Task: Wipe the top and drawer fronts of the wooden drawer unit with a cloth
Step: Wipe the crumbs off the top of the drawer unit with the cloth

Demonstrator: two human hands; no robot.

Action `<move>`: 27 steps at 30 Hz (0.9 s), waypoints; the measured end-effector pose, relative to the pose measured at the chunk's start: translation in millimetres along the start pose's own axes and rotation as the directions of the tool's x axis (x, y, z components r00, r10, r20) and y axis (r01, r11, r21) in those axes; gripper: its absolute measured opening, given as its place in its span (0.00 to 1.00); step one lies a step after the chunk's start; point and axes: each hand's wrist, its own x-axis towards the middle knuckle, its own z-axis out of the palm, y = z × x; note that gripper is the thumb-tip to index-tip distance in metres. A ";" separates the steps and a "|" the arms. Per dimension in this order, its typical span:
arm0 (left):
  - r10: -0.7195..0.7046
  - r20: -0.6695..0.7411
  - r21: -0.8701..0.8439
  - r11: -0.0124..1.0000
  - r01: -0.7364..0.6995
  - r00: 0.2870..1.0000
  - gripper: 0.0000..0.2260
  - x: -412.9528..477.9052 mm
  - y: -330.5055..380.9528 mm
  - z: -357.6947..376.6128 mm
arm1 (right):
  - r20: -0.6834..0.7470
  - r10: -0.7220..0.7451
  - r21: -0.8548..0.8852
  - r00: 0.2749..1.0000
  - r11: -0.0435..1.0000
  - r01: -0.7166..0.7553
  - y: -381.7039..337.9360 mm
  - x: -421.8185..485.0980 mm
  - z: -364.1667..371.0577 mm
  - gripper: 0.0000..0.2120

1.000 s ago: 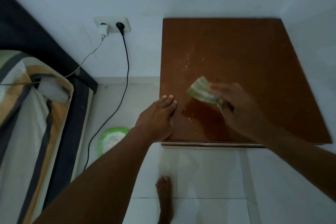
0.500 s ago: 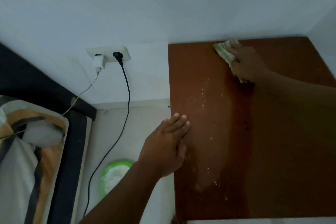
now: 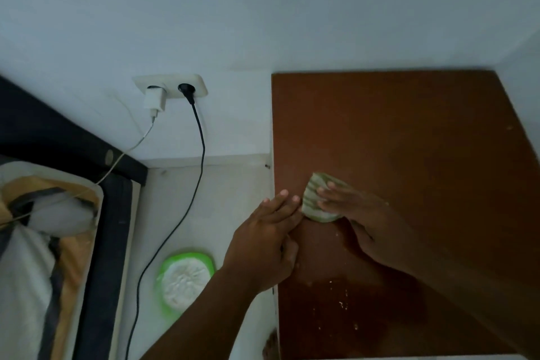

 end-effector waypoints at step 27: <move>0.093 0.132 0.242 0.962 -0.123 0.987 0.29 -25.2 -6.2 -6.4 | -0.015 -0.011 -0.002 1.000 1.000 0.010 -33.6 -51.3 13.6 0.20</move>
